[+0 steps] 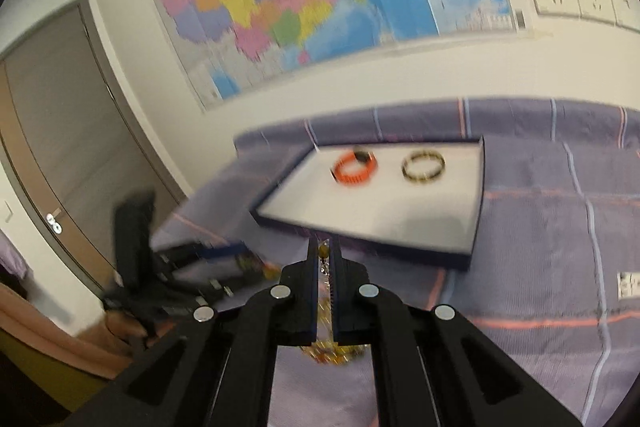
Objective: Organize jewelry
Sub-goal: 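Grasp an amber beaded necklace from the pile with the right tool and lift, then lower the necklace into the tray with the right tool while the left tool grasps a small gold pendant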
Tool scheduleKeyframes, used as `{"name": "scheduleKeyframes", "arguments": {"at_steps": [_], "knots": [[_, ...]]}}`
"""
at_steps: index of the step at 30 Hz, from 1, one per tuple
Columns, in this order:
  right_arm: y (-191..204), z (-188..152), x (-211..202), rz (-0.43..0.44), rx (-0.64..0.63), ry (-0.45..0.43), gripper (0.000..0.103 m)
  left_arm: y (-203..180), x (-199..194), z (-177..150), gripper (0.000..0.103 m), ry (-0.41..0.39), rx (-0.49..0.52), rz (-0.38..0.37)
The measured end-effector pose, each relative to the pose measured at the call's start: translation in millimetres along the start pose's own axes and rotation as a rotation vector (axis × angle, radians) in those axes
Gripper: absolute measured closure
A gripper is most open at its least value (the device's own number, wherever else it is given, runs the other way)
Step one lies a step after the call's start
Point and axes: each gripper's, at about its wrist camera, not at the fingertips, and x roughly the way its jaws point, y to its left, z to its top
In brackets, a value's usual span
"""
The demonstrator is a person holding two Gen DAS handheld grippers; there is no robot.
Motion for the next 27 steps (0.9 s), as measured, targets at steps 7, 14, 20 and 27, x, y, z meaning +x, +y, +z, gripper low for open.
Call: {"name": "scheduleKeyframes", "arguments": {"at_steps": [7,14,20,27], "knots": [[6.0,34.3,-18.8,0.005,-0.034,-0.104,0.1,1.4,-3.1,-4.1,0.03,0.004,0.017,-0.009],[8.1,51.4,-29.1,-0.01,-0.055,-0.155,0.1,1.4,-2.2,-6.3,0.037,0.015,0.041,-0.021],[0.0,51.3,-26.8,-0.02,-0.033,-0.152,0.1,-6.7,-0.1,-0.8,0.038,0.006,0.099,-0.038],[2.3,58.0,-31.9,-0.012,-0.04,-0.18,0.1,-16.7,13.9,9.5,0.044,0.023,0.154,-0.06]]}}
